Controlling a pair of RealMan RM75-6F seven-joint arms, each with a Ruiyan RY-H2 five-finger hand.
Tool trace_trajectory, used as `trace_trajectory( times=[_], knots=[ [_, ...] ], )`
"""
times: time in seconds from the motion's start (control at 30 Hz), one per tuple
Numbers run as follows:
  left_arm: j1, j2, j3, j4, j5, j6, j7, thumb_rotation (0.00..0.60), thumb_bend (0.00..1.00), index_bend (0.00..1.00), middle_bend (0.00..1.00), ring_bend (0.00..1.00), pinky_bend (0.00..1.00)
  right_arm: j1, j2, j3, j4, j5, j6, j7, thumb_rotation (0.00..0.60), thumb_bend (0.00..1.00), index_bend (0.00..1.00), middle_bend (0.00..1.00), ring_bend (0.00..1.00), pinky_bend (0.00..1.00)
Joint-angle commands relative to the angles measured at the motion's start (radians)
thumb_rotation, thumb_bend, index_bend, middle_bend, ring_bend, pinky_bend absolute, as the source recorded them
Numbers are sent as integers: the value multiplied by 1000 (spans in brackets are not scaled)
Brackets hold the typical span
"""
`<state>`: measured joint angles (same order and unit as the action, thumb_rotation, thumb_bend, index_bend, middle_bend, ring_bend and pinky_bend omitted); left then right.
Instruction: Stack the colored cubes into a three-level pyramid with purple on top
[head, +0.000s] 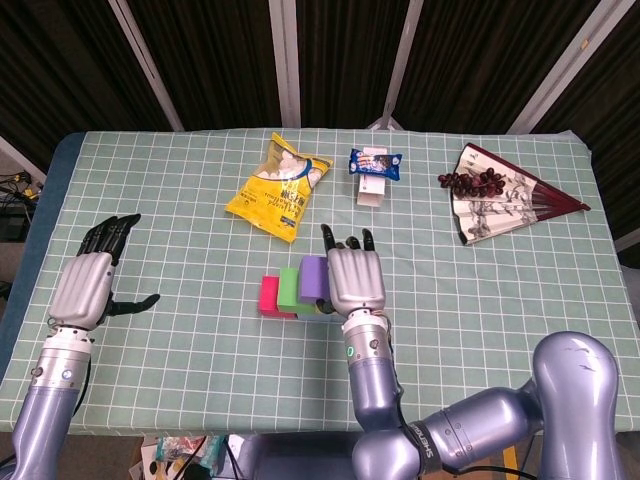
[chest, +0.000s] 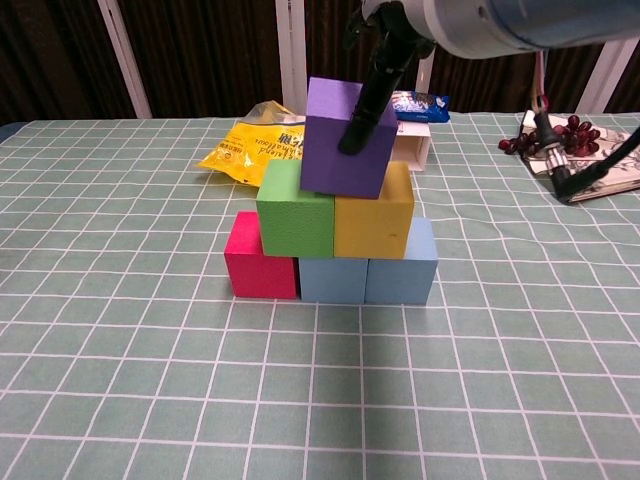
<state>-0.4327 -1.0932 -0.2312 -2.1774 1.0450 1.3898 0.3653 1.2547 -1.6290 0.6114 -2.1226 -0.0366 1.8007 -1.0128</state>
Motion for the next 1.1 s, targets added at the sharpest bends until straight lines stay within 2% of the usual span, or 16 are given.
trace_trajectory(
  times=[0.03, 1.1],
  knots=[
    [-1, 0, 0, 0, -2, 0, 1, 600, 65, 0, 57, 0, 0, -2, -2, 2, 1, 2, -2, 0, 600, 218, 47, 461, 198, 0],
    [-2, 1, 2, -7, -2, 4, 2, 600, 65, 0, 57, 0, 0, -8, -25, 11, -4, -18, 22, -26, 600, 218, 47, 461, 199, 0]
  ],
)
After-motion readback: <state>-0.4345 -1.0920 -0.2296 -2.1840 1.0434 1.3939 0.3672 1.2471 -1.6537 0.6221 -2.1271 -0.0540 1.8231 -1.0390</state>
